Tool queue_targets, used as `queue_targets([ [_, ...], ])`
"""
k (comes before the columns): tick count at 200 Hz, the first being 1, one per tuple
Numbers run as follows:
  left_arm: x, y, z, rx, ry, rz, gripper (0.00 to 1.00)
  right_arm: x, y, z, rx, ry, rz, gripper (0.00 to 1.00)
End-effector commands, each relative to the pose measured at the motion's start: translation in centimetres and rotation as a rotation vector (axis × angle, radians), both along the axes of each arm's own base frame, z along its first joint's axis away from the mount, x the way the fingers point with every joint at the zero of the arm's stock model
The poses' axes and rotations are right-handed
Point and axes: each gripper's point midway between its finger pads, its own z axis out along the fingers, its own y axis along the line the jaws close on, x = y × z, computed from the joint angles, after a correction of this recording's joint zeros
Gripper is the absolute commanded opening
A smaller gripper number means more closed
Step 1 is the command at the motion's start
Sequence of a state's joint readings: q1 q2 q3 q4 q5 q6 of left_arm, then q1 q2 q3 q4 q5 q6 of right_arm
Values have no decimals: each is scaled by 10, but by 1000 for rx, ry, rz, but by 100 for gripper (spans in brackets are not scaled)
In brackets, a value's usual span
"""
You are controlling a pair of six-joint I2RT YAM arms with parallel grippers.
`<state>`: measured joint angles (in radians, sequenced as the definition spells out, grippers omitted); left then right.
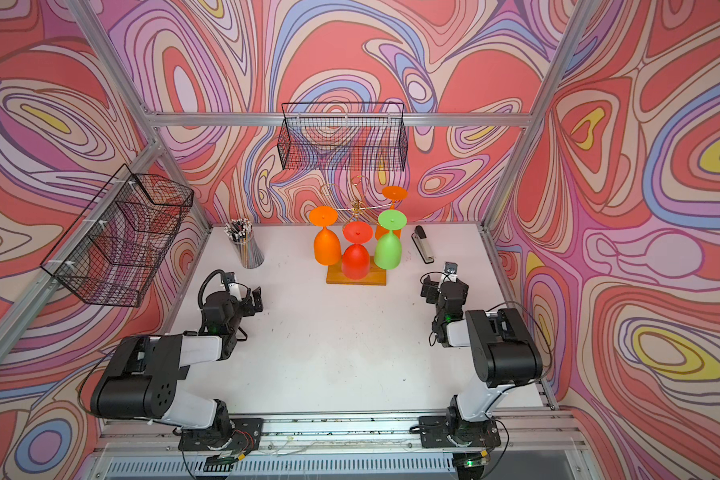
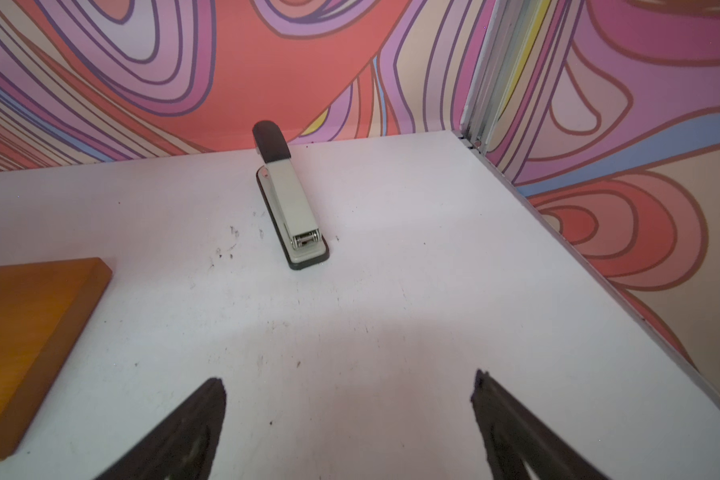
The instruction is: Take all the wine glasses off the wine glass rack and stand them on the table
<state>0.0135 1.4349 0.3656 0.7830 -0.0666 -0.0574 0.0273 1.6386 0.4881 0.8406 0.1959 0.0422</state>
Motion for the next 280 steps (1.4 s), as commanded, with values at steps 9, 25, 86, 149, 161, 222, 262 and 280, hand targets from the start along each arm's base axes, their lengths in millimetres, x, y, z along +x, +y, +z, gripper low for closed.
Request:
queue_targets([
  [9, -7, 11, 44, 26, -78, 87, 99, 0, 1, 26, -6, -14, 4, 98],
  [25, -13, 9, 75, 7, -182, 109, 98, -5, 0, 40, 23, -34, -9, 98],
  [86, -23, -47, 155, -361, -334, -116, 97, -23, 17, 133, 227, -95, 44, 97],
  [149, -43, -88, 178, -510, -316, -276, 96, -36, 37, 228, 540, -178, 95, 99],
  [161, -44, -89, 178, -497, -316, -279, 96, -38, 33, 244, 602, -215, 76, 98],
  [222, -39, -92, 171, -514, -293, -283, 97, 3, 40, 281, 1008, -241, 254, 92],
  [262, -40, -90, 174, -493, -301, -275, 98, 46, 49, 264, 1287, -215, 400, 88],
  [280, -40, -91, 173, -489, -294, -281, 98, 58, 54, 261, 1342, -204, 448, 87],
])
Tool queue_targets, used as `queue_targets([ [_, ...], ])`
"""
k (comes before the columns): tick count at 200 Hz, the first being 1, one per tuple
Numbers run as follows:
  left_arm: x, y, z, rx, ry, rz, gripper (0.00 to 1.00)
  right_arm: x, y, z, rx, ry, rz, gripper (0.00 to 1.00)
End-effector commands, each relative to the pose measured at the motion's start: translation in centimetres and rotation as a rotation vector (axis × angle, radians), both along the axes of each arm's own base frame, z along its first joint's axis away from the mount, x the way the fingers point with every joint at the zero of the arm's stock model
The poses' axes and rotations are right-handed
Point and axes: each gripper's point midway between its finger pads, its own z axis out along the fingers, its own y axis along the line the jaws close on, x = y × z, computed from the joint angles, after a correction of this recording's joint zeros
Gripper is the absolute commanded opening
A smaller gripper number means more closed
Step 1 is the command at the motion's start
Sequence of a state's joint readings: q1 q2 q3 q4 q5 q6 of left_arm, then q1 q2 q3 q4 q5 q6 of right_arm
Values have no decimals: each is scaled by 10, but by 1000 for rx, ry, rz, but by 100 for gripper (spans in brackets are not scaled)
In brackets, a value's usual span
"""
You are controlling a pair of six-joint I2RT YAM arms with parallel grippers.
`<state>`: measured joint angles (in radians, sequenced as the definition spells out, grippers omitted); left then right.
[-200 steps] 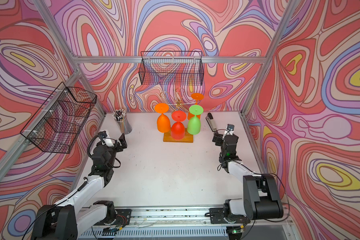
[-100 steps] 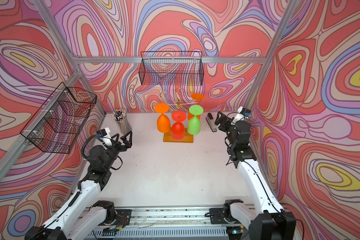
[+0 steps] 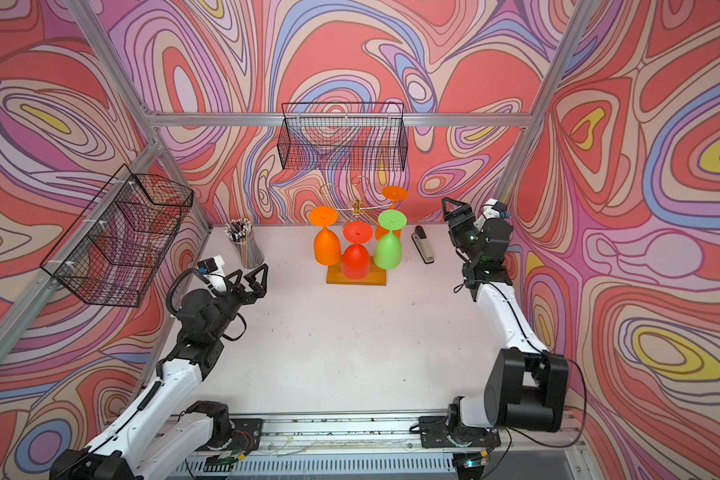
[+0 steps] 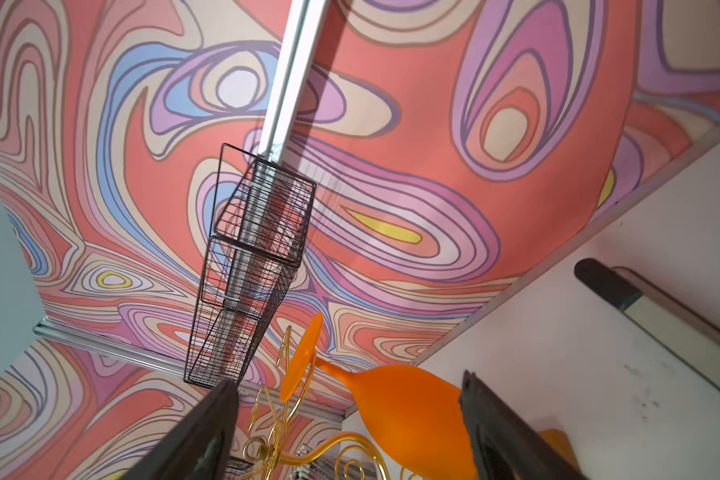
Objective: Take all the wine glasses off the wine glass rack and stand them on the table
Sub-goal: 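Raise the right gripper toward the hanging orange glass while the left arm lifts, then close the right gripper on the orange glass's foot on the rack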
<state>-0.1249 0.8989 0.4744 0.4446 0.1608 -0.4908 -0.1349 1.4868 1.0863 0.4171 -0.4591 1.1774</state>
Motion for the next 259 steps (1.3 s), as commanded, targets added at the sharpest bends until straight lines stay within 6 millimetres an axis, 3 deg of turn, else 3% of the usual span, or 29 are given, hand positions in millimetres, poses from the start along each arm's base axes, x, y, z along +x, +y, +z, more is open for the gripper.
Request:
queue_targets([
  [1, 0, -4, 14, 2, -26, -17, 98, 2, 20, 25, 136, -95, 152, 87],
  [61, 2, -7, 6, 23, -3, -37, 100, 17, 31, 42, 108, -131, 204, 83],
  [71, 3, -7, 23, 21, -37, -36, 100, 17, 39, 43, 92, -127, 214, 81],
  [106, 4, -8, 23, 23, -36, -37, 100, 22, 74, 39, 51, -101, 275, 79],
  [141, 3, -7, 22, 24, -38, -36, 100, 27, 92, 31, 40, -82, 298, 77],
  [223, 1, -5, 22, 27, -47, -27, 100, 41, 100, 26, 44, -66, 302, 73],
  [259, 0, -3, 23, 36, -49, -13, 100, 52, 103, 19, 43, -50, 308, 65],
])
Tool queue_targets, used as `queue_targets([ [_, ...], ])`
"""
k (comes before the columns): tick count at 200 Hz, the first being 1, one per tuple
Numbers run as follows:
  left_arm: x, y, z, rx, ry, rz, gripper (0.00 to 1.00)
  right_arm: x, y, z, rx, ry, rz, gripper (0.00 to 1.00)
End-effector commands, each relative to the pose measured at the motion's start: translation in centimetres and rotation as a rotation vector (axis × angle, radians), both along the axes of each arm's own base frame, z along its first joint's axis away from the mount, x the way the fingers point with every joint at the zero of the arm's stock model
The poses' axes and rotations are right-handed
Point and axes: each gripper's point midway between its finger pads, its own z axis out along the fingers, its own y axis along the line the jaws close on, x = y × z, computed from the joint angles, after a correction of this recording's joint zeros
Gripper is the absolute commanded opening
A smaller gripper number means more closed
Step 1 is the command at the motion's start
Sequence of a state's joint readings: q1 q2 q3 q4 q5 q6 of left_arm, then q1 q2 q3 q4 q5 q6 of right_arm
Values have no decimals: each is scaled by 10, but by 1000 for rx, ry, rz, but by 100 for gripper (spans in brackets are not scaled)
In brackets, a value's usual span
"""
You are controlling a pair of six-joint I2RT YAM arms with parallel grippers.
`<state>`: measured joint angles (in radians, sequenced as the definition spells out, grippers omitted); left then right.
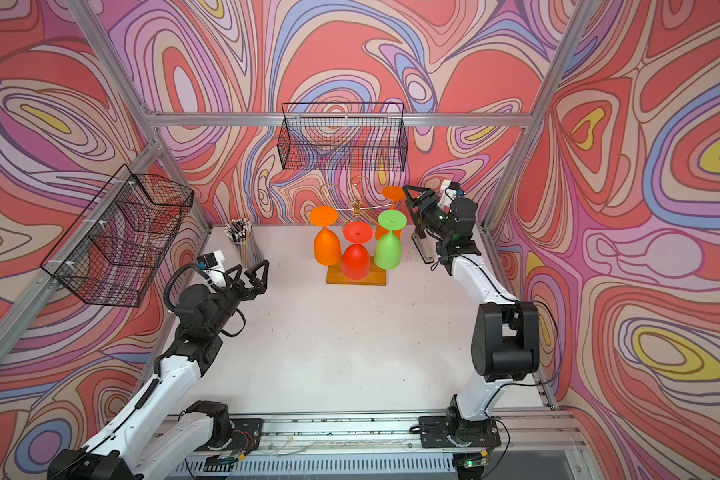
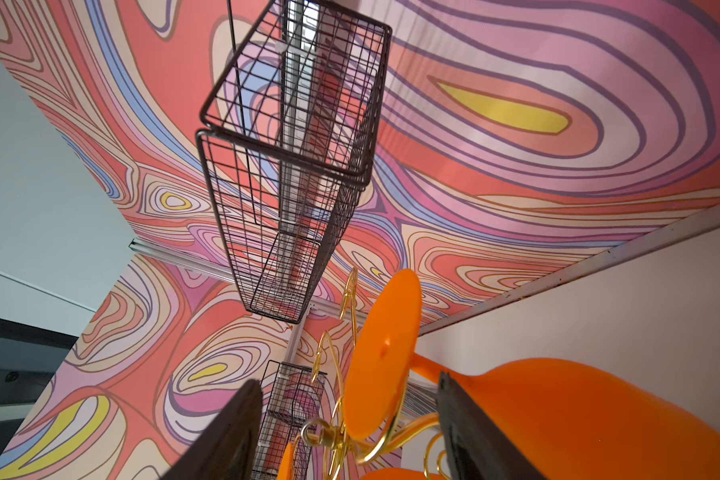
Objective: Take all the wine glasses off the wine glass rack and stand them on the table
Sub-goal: 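Close the right gripper on the orange glass's foot on the rack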
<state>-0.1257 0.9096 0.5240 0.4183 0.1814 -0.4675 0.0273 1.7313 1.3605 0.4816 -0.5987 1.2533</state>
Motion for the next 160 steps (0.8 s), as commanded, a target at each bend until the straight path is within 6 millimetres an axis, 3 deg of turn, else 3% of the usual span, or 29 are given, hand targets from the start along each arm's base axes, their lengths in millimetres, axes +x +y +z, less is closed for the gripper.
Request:
queue_targets([
  [1, -3, 1, 9, 16, -33, 10, 100, 8, 3, -5, -12, 7, 1, 65],
  [28, -4, 3, 10, 21, -38, 16, 100, 9, 3, -2, 1, -1, 1, 62],
  [34, -4, 2, 10, 22, -38, 16, 100, 16, 4, -15, 2, 23, 2, 61],
  [71, -3, 3, 9, 26, -35, 18, 100, 21, 5, -16, 4, 23, 2, 54],
  [160, -3, 3, 8, 27, -33, 21, 100, 27, 3, -5, 5, -6, -10, 42],
])
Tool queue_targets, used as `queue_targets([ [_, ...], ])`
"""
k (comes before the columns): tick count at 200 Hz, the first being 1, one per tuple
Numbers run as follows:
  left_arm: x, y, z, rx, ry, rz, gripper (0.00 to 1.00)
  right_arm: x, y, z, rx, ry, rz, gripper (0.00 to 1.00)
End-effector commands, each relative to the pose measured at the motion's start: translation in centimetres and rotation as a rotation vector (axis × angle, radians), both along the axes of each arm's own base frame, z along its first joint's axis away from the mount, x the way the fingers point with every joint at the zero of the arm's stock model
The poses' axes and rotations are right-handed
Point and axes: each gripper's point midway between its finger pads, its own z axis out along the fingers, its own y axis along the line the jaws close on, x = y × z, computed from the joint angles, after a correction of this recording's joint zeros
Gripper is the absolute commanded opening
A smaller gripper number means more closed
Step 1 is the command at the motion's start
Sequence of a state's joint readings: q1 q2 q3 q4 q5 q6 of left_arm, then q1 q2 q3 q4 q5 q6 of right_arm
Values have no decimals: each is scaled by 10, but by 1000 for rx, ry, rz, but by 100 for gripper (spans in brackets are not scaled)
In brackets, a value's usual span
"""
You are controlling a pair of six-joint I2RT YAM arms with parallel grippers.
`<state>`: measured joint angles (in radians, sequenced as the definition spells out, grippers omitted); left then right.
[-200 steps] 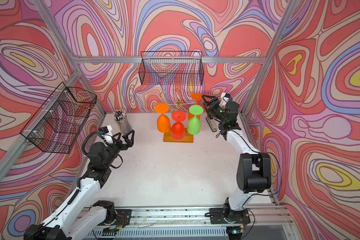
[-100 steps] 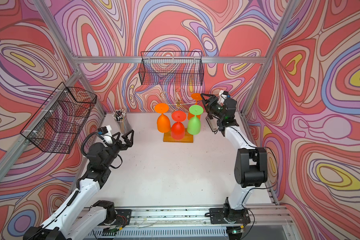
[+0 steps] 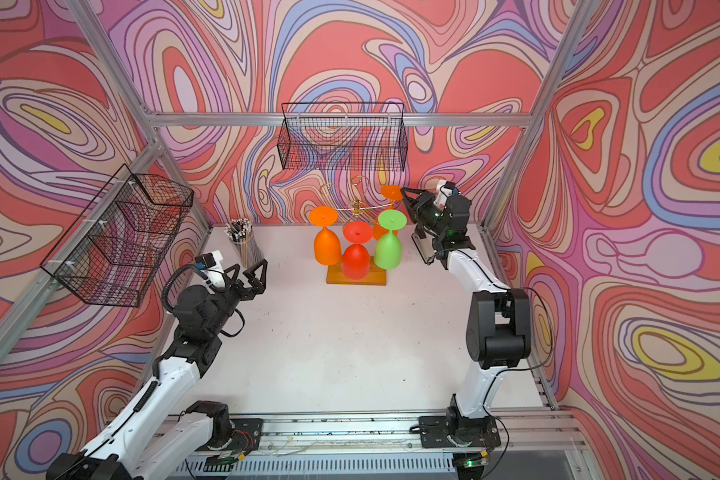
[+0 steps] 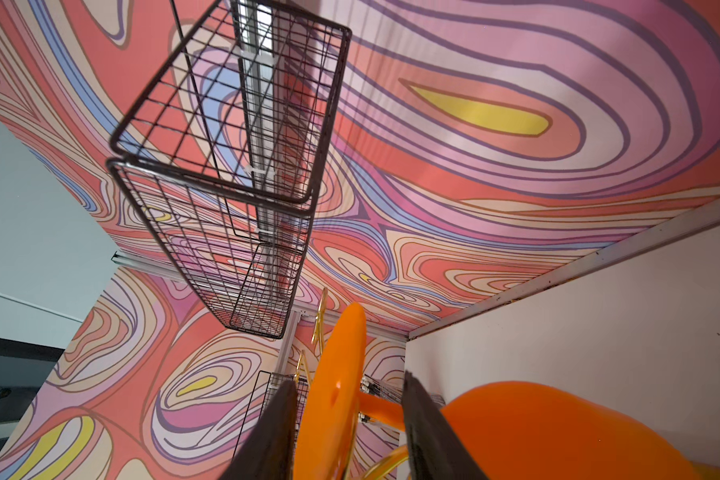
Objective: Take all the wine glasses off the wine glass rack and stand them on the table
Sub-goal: 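Close the right gripper on the orange glass's foot on the rack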
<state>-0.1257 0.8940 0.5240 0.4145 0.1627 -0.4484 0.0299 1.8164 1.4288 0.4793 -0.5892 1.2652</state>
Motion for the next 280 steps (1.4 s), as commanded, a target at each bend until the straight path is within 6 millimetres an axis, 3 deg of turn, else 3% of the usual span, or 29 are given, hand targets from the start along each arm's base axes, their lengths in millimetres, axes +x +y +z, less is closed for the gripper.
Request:
queue_targets([
  [1, -1, 0, 4, 9, -17, 3, 100, 5, 2, 8, -5, -32, -4, 42],
  [92, 0, 2, 5, 14, -22, 15, 100, 8, 6, 5, -12, -11, 16, 23],
  [148, -1, 3, 7, 18, -27, 21, 100, 7, 6, 2, -17, 6, 16, 0],
  [225, -1, 2, 2, 29, -12, 17, 100, 0, 7, 10, 18, 20, 28, 0],
  [278, -1, 3, 1, 30, -7, 20, 100, -8, -3, 14, 35, 34, 4, 0],
  [280, -1, 3, 1, 30, -8, 20, 100, -13, -4, 24, 37, 13, 1, 0],
])
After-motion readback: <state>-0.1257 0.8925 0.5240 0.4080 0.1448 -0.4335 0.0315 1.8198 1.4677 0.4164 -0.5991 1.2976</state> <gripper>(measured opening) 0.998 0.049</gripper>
